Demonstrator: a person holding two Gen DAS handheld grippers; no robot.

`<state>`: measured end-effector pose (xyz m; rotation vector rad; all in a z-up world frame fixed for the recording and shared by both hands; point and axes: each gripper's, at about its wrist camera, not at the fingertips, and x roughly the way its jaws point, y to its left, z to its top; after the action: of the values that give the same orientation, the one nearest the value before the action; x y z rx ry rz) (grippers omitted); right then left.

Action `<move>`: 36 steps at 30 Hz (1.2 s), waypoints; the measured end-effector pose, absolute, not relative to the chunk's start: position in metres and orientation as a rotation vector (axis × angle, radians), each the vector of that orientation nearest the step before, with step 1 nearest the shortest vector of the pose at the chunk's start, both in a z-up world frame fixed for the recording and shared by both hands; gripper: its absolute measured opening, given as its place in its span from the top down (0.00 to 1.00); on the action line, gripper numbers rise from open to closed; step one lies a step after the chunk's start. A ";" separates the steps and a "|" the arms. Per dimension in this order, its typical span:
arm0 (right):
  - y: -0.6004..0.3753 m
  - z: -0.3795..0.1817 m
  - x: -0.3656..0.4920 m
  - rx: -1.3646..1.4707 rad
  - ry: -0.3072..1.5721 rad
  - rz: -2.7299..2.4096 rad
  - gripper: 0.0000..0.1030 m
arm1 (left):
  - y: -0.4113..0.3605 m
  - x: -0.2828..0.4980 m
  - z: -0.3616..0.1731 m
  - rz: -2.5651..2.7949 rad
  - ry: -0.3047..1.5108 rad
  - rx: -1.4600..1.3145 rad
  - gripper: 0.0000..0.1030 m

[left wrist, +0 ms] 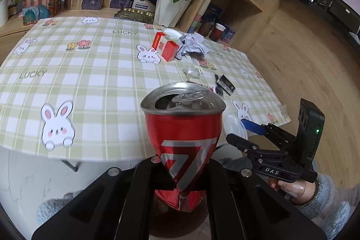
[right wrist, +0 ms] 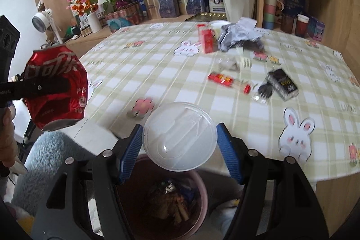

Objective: Collect trash
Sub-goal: 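Hold the clear lid over the bin and open the right gripper, then hold the red can above the bin with the left gripper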

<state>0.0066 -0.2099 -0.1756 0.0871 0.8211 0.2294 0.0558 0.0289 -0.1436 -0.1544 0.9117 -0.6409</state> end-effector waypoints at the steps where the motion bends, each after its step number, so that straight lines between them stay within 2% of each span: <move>1: -0.204 -0.179 0.000 0.079 0.828 0.238 0.35 | 0.032 0.051 -0.145 -0.642 0.914 -0.157 0.96; 15: -0.171 -0.215 -0.024 0.016 0.941 0.330 0.35 | 0.042 0.013 -0.175 -0.604 0.955 -0.155 0.96; 25: -0.156 -0.257 -0.027 0.015 1.125 0.359 0.34 | 0.042 0.017 -0.190 -0.588 0.990 -0.161 0.96; 30: -0.144 -0.270 -0.026 -0.046 1.190 0.375 0.25 | 0.040 0.018 -0.190 -0.583 0.988 -0.146 0.97; 33: -0.149 -0.264 -0.024 -0.031 1.160 0.368 0.23 | 0.041 0.019 -0.191 -0.583 0.988 -0.146 0.96; 36: -0.166 -0.250 -0.022 0.019 1.087 0.334 0.17 | 0.041 0.019 -0.192 -0.583 0.994 -0.147 0.96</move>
<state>-0.0217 -0.1656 -0.2499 0.0186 1.0870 0.3336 0.0188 0.0405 -0.1923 -0.1468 0.9940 -0.5831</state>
